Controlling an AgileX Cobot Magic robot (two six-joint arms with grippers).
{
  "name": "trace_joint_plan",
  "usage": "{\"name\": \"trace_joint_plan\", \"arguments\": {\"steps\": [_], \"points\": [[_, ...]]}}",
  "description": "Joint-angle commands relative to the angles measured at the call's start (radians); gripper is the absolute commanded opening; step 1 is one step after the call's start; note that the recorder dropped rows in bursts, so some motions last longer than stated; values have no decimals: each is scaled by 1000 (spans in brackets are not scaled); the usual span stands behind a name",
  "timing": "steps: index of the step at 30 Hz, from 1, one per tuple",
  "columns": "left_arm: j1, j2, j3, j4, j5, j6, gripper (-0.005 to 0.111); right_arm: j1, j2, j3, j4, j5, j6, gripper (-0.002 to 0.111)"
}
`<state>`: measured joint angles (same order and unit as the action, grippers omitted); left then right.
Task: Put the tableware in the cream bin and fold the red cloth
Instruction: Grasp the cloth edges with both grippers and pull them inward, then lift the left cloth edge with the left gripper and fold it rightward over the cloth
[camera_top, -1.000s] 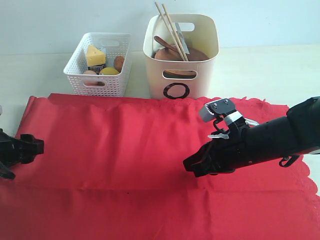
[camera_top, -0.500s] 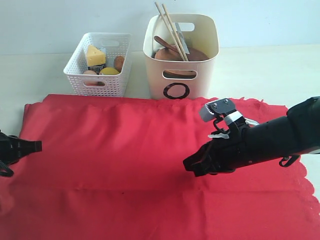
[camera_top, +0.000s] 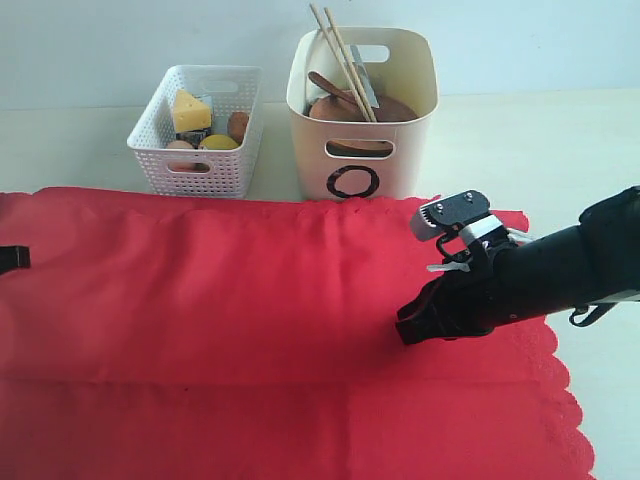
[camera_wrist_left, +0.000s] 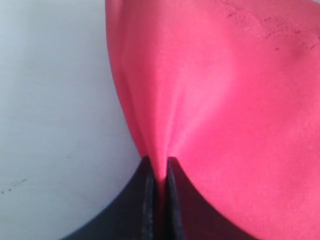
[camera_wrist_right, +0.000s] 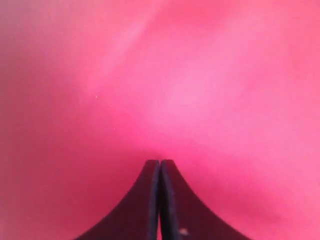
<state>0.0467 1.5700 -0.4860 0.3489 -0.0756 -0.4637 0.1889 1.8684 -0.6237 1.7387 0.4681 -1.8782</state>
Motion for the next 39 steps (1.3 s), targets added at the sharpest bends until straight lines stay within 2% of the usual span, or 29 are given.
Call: {"name": "trace_joint_plan", "arguments": {"steps": [1,7,10,14,19,23,27,34,39], "points": [[-26,-81,-9,-13,29,-34,0,-3,52,-24,6,-28,-31,0],[-151,-203,-9,-13,46,-36,0,-3,119,-46,6,-22,-31,0],[-234,-276,-19,-13,76,-36,0,-3,119,-46,6,-17,-31,0],[-360,-357,-55,-13,126,-36,0,-3,119,-51,6,-9,-31,0],[-560,-416,-122,-13,187,-36,0,-3,119,-52,6,37,-33,0],[-709,-416,-174,-14,209,-41,0,-3,119,-53,6,63,-40,0],[-826,-403,-211,-15,207,-63,0,22,119,-59,6,54,-56,0],[-970,-273,-275,-17,207,-95,0,56,117,-71,6,11,-66,0],[-1041,-143,-341,-19,207,-97,0,56,117,-71,6,10,-66,0]]}}
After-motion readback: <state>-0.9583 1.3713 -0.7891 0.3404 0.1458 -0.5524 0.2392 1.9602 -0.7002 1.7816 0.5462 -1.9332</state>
